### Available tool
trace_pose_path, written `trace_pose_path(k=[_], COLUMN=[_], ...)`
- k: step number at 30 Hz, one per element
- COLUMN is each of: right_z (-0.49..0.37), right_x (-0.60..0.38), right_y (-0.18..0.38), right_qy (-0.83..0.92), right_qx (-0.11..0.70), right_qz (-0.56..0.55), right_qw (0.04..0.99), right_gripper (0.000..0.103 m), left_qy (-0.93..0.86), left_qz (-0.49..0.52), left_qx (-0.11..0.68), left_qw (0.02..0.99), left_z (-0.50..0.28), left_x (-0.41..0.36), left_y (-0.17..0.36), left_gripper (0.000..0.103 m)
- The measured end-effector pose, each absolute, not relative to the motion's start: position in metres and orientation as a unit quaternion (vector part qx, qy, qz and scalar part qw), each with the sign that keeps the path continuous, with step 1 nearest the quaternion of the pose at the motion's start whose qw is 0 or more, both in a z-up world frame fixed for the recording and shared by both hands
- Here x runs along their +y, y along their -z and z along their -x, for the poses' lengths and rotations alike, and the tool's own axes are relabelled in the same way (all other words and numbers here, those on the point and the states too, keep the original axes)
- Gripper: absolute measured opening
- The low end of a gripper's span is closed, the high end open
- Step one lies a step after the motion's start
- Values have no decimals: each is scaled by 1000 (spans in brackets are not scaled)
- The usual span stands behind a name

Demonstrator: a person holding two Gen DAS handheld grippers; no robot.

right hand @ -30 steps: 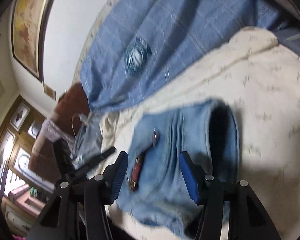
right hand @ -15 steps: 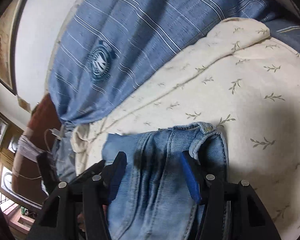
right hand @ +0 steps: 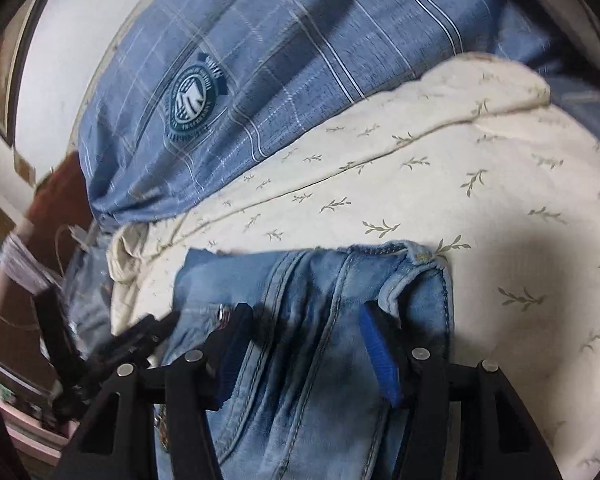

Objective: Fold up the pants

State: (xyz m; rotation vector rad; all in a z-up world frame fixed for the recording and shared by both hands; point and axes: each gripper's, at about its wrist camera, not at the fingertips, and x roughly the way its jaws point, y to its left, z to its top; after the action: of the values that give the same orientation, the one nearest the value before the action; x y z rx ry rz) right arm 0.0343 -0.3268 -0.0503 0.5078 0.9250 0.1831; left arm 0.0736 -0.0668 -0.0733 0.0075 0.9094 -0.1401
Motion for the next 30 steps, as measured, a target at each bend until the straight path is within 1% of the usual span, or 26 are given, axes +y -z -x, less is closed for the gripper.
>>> trace_pose_path(k=[5,9,17,26,30], right_z=[-11,6,31,56,56], right_x=[-331,-316,-287,-277,-276], right_y=[37,25,11,13,22], right_qy=[-110,-108,-119,-98,-83], right_qx=[422,418,414,415,434], right_qz=[-273,-217,-145,-116,-113], right_qw=[857,875,891,897,890], right_gripper=[60,60,60,60,58], left_qy=[38,14,4,18,34], left_qz=[-35,-70,-79,-97,-109], left_qx=[404,377,372,366,374], left_qw=[914,923,925,925,920], left_z=[-58,-49,-44,-31,-21], left_x=[-57,-42,-19,-20,-25], left_y=[54,43,37,34,39], left_gripper=[90,90,90,90,90])
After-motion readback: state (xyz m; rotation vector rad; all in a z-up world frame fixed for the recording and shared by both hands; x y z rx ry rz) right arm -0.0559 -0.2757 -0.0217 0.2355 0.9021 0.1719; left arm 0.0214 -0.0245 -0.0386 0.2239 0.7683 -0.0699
